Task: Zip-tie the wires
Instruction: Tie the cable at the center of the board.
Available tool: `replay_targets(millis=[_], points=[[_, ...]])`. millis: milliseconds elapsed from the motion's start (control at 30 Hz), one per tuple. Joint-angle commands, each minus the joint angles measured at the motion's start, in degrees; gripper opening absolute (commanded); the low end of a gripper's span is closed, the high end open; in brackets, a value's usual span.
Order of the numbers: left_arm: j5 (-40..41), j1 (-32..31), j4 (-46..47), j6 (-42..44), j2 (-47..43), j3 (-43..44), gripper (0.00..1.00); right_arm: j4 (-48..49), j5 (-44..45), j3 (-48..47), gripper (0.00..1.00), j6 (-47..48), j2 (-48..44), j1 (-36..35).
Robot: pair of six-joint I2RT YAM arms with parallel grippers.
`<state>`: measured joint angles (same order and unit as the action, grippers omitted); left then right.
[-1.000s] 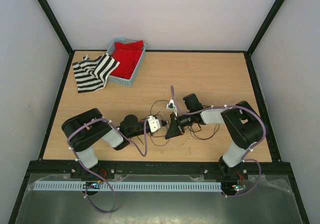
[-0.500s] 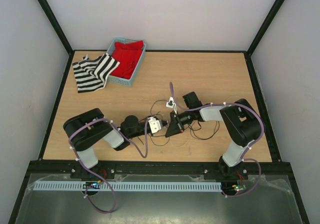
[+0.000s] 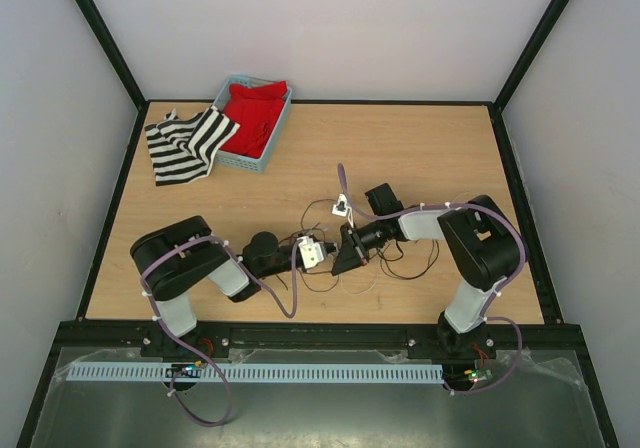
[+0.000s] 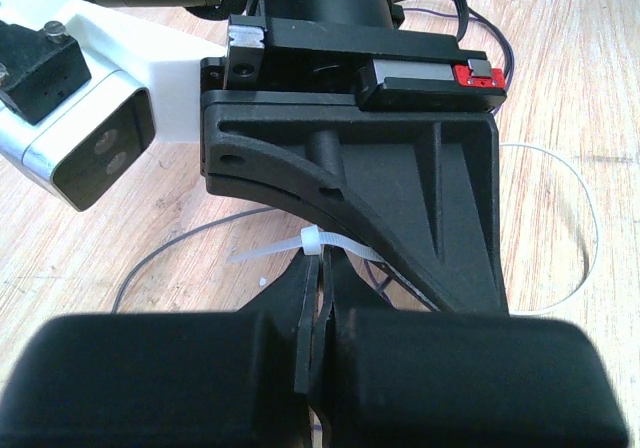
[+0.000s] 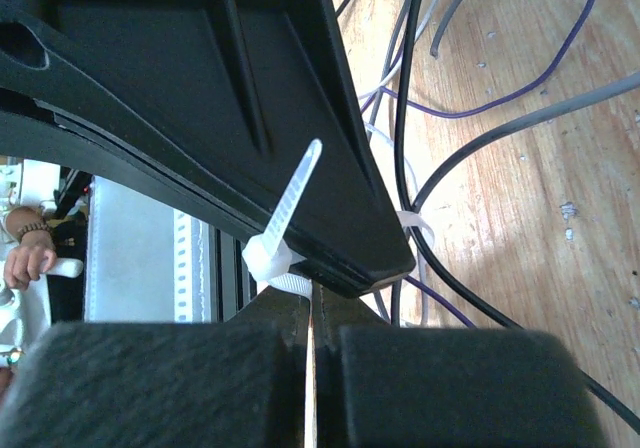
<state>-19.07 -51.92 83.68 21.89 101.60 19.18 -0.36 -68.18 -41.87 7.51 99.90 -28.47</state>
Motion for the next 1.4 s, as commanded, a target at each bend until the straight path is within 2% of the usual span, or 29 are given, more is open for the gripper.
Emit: replay_targets(millis=[0, 1367], points=[[-1.98, -1.4, 1.19, 0.38, 1.34, -0.14, 0.0, -0.56, -1.74, -2.38, 0.0, 1.37, 0.64, 0.53], [-0.84, -4.8, 1.15, 3.03, 4.42, -0.27, 0.0, -2.58, 0.15, -4.93, 0.0, 1.43, 1.21, 1.61]])
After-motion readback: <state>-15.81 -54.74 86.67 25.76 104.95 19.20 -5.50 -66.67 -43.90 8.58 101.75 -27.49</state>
